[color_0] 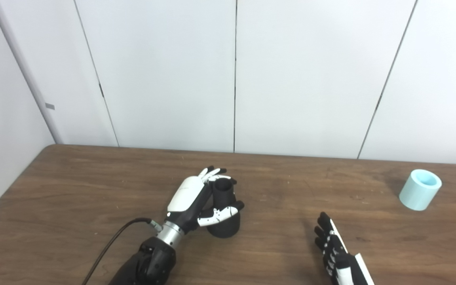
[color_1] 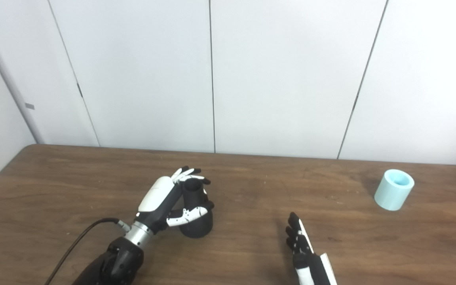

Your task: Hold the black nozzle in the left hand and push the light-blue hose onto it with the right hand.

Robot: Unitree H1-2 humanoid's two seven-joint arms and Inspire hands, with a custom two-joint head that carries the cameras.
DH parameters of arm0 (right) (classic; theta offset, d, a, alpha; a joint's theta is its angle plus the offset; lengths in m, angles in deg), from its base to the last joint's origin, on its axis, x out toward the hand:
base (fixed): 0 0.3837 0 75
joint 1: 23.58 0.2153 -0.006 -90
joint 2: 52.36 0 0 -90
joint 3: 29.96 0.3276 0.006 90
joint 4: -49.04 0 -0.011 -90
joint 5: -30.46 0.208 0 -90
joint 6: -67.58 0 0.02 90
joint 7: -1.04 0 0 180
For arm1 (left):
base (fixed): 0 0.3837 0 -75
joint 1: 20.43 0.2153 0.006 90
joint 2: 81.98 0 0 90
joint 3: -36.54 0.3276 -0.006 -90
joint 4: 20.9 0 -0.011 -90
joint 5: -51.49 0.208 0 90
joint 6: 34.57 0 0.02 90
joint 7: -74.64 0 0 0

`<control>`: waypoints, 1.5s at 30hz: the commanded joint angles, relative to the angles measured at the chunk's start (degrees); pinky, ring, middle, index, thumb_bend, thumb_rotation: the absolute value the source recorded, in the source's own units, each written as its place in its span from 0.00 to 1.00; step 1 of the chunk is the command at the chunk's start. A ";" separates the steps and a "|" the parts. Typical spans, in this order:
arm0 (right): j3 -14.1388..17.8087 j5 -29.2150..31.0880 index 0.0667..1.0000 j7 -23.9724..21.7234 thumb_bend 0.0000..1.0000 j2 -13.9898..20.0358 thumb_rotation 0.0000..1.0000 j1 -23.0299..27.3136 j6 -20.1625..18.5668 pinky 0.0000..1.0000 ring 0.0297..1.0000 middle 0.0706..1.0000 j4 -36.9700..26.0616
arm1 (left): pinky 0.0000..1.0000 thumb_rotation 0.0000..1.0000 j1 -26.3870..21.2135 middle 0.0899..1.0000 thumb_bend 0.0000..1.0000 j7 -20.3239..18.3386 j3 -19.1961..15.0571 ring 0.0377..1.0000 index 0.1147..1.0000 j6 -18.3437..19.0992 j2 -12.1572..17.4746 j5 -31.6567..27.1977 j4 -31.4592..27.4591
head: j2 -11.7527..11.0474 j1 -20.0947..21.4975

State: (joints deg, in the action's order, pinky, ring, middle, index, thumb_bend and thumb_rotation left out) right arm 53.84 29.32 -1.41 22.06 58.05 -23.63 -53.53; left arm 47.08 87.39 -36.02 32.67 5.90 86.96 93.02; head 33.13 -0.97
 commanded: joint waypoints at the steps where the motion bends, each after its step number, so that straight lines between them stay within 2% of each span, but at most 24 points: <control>1: -0.56 -0.22 1.00 0.72 0.76 -1.71 1.00 -2.12 0.39 0.98 0.99 1.00 -2.98 | 1.00 0.74 14.82 0.72 0.42 0.68 5.20 0.91 0.26 -2.63 -5.81 -0.66 11.22 | 0.15 0.06; 12: -1.50 -1.55 1.00 1.95 0.76 -2.25 1.00 -2.10 -0.76 0.97 0.98 1.00 -4.15 | 1.00 0.76 15.77 0.72 0.47 -2.47 5.75 0.91 0.25 -2.33 -5.77 -1.49 9.27 | 1.06 1.37; 34: -2.63 -3.17 1.00 4.23 0.73 -2.39 1.00 -2.23 -3.25 0.93 0.96 0.99 -5.97 | 1.00 0.76 18.40 0.72 0.45 -7.99 8.88 0.90 0.26 -0.44 -6.75 -1.15 4.23 | 2.39 3.82; 45: -3.35 -4.06 1.00 5.47 0.74 -2.66 1.00 -2.07 -4.39 0.93 0.95 0.98 -6.68 | 1.00 0.76 18.10 0.71 0.46 -8.05 9.35 0.90 0.25 -1.55 -7.30 -0.63 5.25 | 2.77 4.77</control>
State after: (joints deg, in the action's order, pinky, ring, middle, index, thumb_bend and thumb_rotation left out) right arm 51.29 26.04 3.64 21.80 58.32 -27.86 -55.80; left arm 48.88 79.10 -31.97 32.09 2.34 86.91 88.26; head 35.86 3.78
